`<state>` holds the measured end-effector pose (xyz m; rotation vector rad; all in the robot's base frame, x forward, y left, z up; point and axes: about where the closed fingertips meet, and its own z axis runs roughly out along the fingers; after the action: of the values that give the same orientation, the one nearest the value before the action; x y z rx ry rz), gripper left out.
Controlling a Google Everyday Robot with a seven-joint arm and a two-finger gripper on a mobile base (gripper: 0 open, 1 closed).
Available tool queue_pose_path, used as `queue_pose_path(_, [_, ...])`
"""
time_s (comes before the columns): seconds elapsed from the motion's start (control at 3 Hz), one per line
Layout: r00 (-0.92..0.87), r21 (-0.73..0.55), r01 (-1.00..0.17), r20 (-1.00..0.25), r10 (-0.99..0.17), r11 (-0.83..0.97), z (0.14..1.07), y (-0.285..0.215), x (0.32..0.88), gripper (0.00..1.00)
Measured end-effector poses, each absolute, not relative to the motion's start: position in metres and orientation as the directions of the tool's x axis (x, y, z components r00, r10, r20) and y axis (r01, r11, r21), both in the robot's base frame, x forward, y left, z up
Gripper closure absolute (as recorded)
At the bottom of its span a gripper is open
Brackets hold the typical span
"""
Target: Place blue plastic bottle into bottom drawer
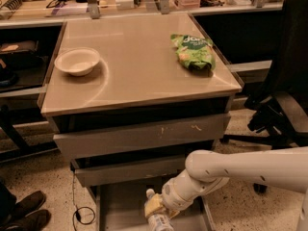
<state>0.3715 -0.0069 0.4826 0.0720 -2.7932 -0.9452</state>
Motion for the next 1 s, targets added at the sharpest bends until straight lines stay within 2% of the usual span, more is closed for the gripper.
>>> queue_pose_path(0.33, [-0.980, 0.606, 0.015, 0.165, -0.107, 0.795, 0.483, -0.007, 0.371, 1.00])
queue_pose_path(1.0, [-0.973, 0.685, 0.165, 0.232, 0.003, 0.709, 0.409, 0.018, 0.364, 1.00])
